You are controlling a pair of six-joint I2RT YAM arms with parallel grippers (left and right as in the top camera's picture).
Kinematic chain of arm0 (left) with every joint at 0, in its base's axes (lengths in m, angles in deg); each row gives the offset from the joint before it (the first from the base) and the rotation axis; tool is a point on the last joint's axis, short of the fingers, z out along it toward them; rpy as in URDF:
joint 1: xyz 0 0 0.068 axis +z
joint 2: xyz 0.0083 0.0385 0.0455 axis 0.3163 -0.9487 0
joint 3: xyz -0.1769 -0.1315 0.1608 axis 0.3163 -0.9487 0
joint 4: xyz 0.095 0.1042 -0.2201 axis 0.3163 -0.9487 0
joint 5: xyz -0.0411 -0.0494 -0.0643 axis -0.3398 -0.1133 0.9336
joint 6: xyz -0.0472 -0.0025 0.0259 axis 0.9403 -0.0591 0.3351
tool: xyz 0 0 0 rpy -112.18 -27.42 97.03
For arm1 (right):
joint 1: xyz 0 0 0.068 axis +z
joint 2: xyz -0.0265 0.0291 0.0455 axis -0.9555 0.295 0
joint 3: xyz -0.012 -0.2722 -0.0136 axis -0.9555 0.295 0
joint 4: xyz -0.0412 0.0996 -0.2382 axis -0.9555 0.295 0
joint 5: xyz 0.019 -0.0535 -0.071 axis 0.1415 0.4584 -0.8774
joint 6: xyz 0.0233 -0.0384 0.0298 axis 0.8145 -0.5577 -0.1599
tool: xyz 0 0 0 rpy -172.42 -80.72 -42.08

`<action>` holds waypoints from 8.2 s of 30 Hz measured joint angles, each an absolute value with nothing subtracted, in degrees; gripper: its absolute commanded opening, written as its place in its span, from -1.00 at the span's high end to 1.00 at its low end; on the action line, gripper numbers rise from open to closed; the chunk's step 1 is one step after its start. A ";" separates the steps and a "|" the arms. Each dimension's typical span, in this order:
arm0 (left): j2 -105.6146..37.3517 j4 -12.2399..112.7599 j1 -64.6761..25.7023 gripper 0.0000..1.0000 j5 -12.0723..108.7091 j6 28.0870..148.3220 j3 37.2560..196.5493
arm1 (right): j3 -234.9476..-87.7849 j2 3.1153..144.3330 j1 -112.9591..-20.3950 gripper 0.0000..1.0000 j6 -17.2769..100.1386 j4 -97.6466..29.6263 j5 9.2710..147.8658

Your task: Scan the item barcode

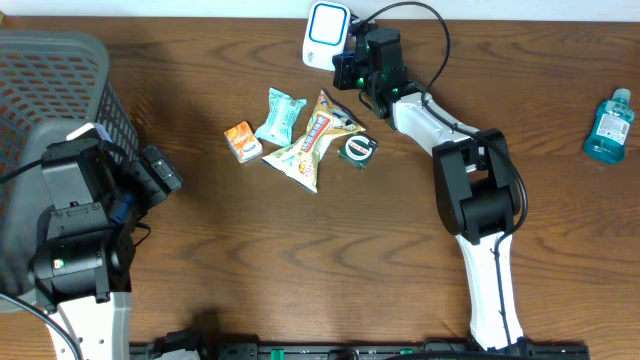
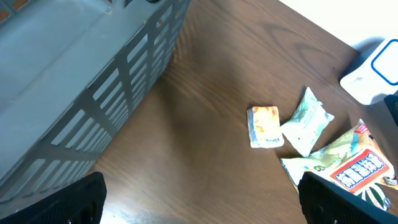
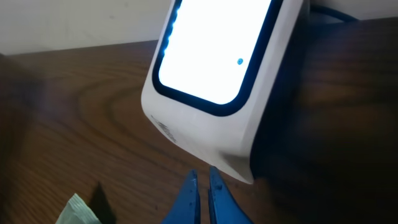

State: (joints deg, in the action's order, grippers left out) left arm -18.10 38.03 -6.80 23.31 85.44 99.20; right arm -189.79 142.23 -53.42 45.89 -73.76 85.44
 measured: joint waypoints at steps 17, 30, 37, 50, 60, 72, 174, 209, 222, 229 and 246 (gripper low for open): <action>-18.10 38.03 -6.80 -0.96 23.31 85.44 99.20 | -189.79 145.01 -53.44 0.98 45.91 -75.44 82.80; -18.10 38.03 -6.80 -0.95 23.31 85.42 99.20 | -189.79 145.08 -56.46 0.98 45.91 -76.16 78.58; -18.10 38.03 -6.80 -0.95 23.31 85.44 99.20 | -189.77 144.62 -60.26 0.96 44.45 -68.64 77.46; -18.12 37.99 -6.80 -0.96 23.31 85.44 99.20 | -189.57 121.62 -63.65 -0.69 35.29 -24.60 82.03; -18.12 38.03 -6.80 -0.95 23.31 85.42 99.20 | -189.90 119.44 -61.64 -0.77 31.68 -8.69 89.29; -18.12 38.03 -6.80 -0.96 23.31 85.44 99.20 | -189.33 120.84 -54.69 -0.29 32.69 -7.66 89.49; -18.12 38.03 -6.80 -0.96 23.31 85.44 99.20 | -163.91 106.41 -63.67 -0.47 39.64 -24.69 81.14; -18.12 38.03 -6.80 -0.96 23.31 85.44 99.20 | -163.91 107.00 -57.86 -0.99 111.00 -24.08 77.22; -18.12 38.03 -6.80 -0.96 23.31 85.44 99.20 | -163.91 112.60 -57.05 -0.98 123.66 -27.51 70.95; -18.12 38.03 -6.80 -0.96 23.31 85.44 99.20 | -163.89 115.92 -57.05 -0.99 125.27 -33.76 70.91; -18.12 38.01 -6.80 -0.96 23.31 85.44 99.20 | -163.93 118.26 -58.19 -0.74 124.20 -34.65 71.02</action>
